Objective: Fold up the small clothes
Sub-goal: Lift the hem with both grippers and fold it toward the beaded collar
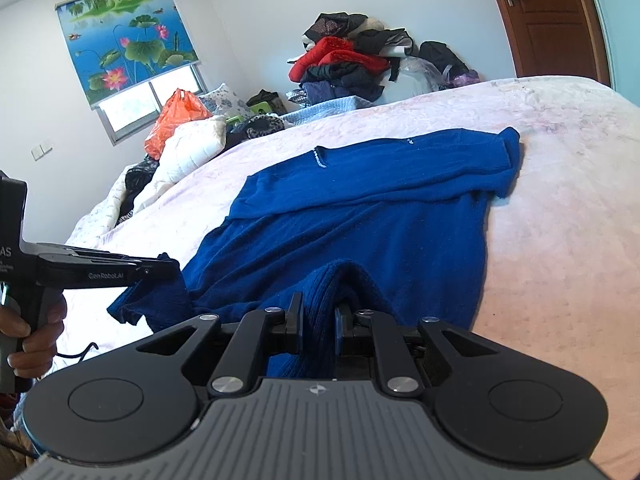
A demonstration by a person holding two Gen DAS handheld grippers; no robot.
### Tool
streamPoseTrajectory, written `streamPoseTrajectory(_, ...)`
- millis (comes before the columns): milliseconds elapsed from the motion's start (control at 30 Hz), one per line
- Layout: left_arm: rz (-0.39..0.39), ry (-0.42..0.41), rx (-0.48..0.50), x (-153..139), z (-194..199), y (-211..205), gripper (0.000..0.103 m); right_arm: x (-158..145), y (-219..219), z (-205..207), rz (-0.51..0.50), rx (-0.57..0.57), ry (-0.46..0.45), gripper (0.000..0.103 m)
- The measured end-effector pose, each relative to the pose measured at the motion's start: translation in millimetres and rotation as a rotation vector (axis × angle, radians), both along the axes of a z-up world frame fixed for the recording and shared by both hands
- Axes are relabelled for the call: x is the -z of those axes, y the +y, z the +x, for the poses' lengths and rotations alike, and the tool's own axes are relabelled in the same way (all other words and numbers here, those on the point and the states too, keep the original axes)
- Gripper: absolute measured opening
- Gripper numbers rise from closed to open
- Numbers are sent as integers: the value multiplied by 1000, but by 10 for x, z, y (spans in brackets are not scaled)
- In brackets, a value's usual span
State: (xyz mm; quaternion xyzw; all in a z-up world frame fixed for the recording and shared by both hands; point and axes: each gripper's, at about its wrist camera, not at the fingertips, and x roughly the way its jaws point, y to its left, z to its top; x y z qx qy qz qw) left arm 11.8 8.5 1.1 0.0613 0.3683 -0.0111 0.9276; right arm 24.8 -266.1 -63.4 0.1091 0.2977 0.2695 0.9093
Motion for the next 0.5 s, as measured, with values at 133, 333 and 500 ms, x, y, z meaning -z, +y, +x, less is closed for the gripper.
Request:
streamPoseTrajectory(133, 3, -6, 4, 4, 25, -15, 10, -20, -11, -2, 8, 7, -9, 17)
streamPoseTrajectory(333, -8, -14, -11, -18, 23, 39, 10, -69, 0, -9, 19, 12, -28, 17)
streamPoseTrajectory(500, -15, -35, -28, -88, -1, 103, 10, -126, 0, 14, 44, 9, -48, 17)
